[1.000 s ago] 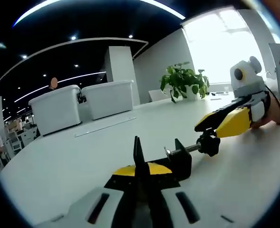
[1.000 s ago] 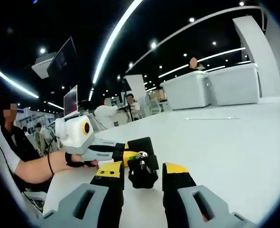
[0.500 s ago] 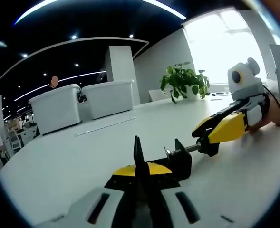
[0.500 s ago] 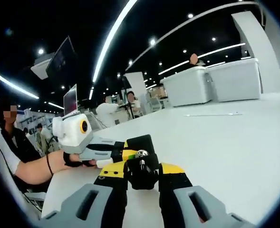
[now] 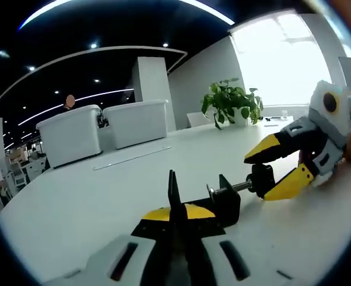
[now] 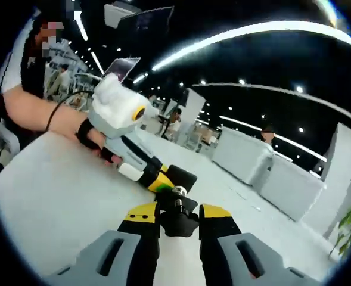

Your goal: Clamp the fixed fixture on the desktop, loosen the retaining clip, secure it to the edge of the desk, and tighten the retaining clip.

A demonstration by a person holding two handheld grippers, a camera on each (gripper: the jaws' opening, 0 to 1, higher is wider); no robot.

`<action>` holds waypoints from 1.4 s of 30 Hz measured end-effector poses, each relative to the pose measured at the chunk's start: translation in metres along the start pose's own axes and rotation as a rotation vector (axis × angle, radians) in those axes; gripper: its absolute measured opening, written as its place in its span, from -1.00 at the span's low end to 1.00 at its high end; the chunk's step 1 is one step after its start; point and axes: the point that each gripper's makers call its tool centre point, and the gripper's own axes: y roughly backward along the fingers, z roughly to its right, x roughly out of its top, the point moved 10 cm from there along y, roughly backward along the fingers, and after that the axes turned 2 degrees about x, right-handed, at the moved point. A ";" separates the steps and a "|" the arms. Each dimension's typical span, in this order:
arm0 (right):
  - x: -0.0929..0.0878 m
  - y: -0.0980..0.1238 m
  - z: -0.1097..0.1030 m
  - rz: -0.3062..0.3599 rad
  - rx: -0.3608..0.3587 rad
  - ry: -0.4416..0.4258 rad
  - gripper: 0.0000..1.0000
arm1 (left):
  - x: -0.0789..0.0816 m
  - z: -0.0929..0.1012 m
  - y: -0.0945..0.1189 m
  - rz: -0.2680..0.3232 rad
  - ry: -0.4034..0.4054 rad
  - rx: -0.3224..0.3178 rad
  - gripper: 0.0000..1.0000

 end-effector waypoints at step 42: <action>-0.004 -0.001 0.010 0.040 0.023 -0.361 -0.60 | 0.000 -0.001 -0.001 -0.007 0.010 0.003 -0.89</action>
